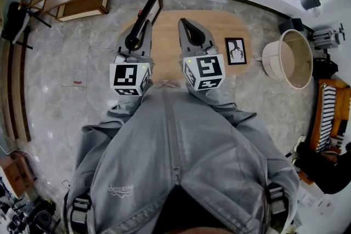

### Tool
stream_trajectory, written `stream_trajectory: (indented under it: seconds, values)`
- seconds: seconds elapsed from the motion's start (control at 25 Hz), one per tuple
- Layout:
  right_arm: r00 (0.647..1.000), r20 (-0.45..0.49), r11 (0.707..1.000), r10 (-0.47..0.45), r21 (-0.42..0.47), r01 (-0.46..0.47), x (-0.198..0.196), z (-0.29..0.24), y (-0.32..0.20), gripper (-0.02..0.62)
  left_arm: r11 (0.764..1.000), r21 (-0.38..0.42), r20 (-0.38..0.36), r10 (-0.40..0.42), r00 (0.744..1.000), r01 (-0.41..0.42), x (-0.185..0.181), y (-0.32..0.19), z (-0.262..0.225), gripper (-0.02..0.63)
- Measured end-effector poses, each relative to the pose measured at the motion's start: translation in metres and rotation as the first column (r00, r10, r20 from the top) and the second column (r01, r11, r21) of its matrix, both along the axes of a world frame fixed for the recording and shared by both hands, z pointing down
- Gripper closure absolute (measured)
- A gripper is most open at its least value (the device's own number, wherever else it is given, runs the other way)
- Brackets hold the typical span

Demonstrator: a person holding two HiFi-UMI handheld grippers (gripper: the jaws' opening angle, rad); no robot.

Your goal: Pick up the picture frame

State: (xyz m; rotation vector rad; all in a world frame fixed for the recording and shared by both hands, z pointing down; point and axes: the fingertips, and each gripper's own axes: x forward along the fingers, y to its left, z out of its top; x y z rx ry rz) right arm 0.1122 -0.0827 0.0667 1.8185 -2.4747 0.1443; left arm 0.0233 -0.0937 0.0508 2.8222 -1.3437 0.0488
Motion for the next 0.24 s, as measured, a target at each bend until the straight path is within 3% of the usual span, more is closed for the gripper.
stream_trajectory:
  seconds: [0.24]
  values:
    - [1.000, 0.003, 1.000, -0.005, -0.004, 0.005, 0.0019, 0.0004, -0.0014, 0.563, 1.000, -0.002, 0.002, 0.012, 1.000, -0.012, 0.0048, 0.0007, 0.0002, 0.581]
